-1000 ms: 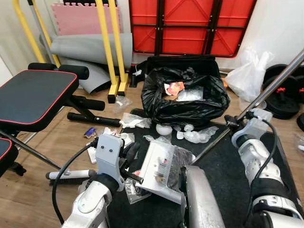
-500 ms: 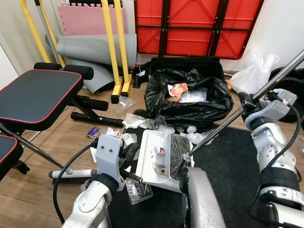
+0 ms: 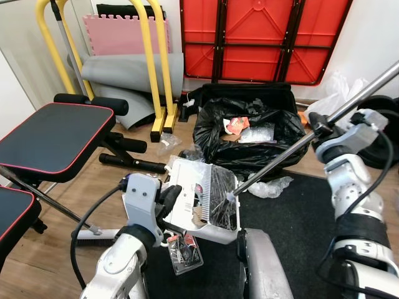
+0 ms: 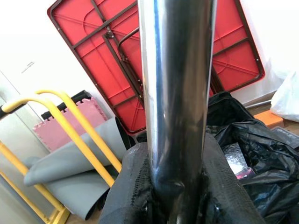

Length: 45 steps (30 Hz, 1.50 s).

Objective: Sweep floor

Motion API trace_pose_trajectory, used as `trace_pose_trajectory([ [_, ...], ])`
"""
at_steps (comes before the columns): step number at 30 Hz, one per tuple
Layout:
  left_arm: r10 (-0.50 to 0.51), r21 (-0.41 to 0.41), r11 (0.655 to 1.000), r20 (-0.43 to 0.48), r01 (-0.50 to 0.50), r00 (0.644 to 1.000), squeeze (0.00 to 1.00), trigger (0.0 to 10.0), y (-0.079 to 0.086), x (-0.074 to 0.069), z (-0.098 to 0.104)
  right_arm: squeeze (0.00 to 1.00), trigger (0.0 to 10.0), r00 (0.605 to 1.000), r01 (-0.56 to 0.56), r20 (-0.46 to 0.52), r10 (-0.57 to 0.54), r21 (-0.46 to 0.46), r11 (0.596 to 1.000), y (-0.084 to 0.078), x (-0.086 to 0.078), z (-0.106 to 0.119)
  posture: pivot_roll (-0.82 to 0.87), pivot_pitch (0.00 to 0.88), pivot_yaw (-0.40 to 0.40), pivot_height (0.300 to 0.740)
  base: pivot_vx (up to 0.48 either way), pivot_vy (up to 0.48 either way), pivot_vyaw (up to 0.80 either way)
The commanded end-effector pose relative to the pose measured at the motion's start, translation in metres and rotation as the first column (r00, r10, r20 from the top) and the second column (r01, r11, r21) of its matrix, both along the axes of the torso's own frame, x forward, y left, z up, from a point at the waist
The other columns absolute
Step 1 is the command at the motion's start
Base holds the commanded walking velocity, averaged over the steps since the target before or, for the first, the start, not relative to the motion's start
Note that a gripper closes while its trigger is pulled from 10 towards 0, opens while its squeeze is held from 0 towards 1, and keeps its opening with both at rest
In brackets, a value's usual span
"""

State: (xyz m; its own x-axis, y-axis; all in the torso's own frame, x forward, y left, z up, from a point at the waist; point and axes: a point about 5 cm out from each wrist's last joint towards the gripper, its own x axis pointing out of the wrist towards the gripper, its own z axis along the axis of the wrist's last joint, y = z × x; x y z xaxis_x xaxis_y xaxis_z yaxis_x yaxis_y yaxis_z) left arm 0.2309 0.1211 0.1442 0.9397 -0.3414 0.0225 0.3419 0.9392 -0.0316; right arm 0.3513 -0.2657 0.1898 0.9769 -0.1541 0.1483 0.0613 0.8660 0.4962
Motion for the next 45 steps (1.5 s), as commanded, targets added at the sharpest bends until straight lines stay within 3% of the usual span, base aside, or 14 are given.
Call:
trace_pose_trajectory([
  [1, 0.008, 0.002, 1.000, -0.021, -0.008, 1.000, 0.00, 10.0, 0.0018, 0.0005, -0.0029, 0.00, 10.0, 0.995, -0.019, 0.103, 0.016, 0.027, 0.999, 0.0049, 0.0034, 0.0244, -0.09, 0.000, -0.037, 0.485, 0.000, 0.000, 0.00],
  [9, 0.035, 0.024, 0.999, -0.050, -0.034, 0.998, 0.00, 10.0, 0.0032, 0.0032, -0.0053, 0.00, 10.0, 0.995, -0.018, 0.096, 0.014, 0.042, 0.999, 0.0061, 0.0050, 0.0237, -0.09, 0.000, -0.040, 0.510, -0.112, 0.000, 0.00],
  [42, 0.030, 0.008, 1.000, -0.025, -0.030, 0.999, 0.00, 10.0, 0.0021, 0.0035, -0.0019, 0.00, 10.0, 0.996, -0.031, 0.090, 0.027, 0.045, 0.998, 0.0111, 0.0054, 0.0238, -0.09, 0.000, -0.044, 0.600, -0.015, 0.000, 0.00],
  [45, 0.035, 0.030, 0.999, -0.055, -0.034, 0.998, 0.00, 10.0, 0.0018, 0.0043, -0.0053, 0.00, 10.0, 0.996, -0.033, 0.088, 0.029, 0.045, 0.998, 0.0114, 0.0054, 0.0234, -0.09, 0.000, -0.046, 0.610, -0.480, 0.000, 0.00],
])
